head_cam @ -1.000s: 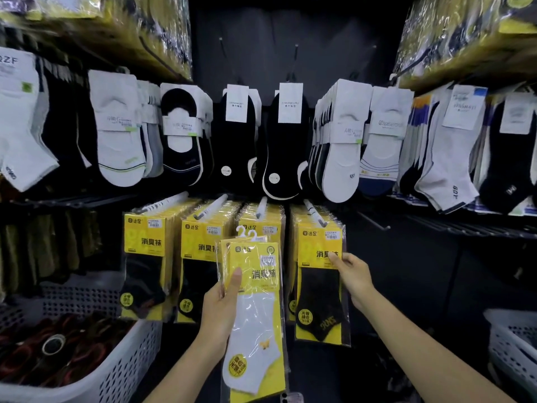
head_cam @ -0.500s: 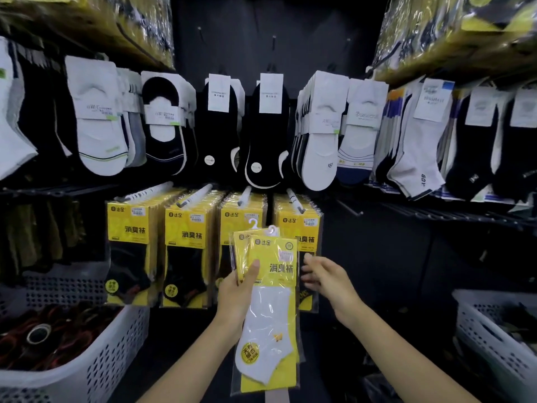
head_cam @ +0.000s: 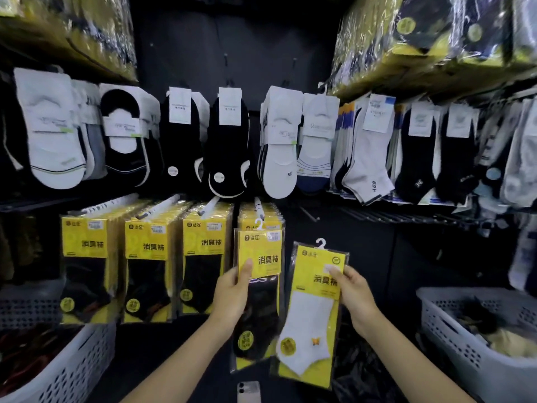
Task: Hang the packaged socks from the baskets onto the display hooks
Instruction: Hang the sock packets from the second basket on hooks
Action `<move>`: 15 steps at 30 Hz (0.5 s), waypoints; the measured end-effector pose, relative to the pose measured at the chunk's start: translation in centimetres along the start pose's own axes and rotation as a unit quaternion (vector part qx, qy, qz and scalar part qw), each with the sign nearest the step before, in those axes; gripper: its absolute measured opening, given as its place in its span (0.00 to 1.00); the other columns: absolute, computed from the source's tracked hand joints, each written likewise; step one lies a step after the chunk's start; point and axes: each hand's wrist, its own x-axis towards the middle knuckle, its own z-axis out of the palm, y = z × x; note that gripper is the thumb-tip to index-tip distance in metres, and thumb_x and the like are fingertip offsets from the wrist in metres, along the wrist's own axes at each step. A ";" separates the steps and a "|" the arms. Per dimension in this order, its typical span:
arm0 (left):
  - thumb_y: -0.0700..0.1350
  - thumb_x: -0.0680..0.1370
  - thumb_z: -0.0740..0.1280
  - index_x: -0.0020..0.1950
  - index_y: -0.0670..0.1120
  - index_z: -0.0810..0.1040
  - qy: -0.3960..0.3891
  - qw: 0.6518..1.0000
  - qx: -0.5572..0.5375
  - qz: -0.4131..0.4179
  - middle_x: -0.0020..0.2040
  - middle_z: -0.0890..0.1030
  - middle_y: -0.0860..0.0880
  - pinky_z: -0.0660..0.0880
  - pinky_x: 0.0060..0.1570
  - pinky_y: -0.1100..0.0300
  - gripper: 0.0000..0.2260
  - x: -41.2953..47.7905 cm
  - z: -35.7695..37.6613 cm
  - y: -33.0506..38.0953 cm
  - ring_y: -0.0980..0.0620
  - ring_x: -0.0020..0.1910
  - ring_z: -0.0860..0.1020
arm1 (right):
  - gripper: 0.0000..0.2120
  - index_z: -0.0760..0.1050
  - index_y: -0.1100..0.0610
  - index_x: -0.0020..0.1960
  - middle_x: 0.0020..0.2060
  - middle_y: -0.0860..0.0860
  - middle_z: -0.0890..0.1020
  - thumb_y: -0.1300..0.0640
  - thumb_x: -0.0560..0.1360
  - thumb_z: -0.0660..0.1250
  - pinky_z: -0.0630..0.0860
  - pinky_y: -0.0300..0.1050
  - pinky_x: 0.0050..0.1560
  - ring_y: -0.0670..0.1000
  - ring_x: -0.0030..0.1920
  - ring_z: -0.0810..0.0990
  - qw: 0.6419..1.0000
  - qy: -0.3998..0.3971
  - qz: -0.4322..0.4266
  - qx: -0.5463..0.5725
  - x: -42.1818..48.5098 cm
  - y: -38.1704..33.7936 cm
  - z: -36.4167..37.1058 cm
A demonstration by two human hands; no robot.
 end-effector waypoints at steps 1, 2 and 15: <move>0.56 0.79 0.59 0.48 0.55 0.77 0.004 1.000 0.006 0.008 0.40 0.79 0.63 0.70 0.35 0.75 0.10 0.3 -0.1 0.1 0.70 0.39 0.76 | 0.04 0.79 0.54 0.49 0.43 0.51 0.86 0.55 0.77 0.67 0.79 0.45 0.43 0.50 0.43 0.84 1.000 0.022 -0.010 0.006 0.7 -0.4 -0.6; 0.56 0.79 0.59 0.48 0.53 0.78 0.009 1.000 0.013 0.012 0.37 0.78 0.64 0.69 0.36 0.73 0.11 0.6 -0.2 0.2 0.70 0.37 0.76 | 0.03 0.78 0.54 0.49 0.43 0.51 0.85 0.55 0.76 0.67 0.79 0.44 0.42 0.50 0.43 0.84 0.999 0.037 -0.018 0.012 1.4 -0.8 -1.1; 0.56 0.78 0.59 0.51 0.56 0.76 0.019 0.999 0.016 0.035 0.45 0.80 0.60 0.68 0.41 0.73 0.09 2.7 -1.1 -0.4 0.66 0.46 0.76 | 0.03 0.76 0.55 0.49 0.40 0.50 0.85 0.58 0.79 0.64 0.77 0.34 0.32 0.43 0.36 0.84 0.995 -0.044 -0.078 -0.050 7.3 -2.6 0.4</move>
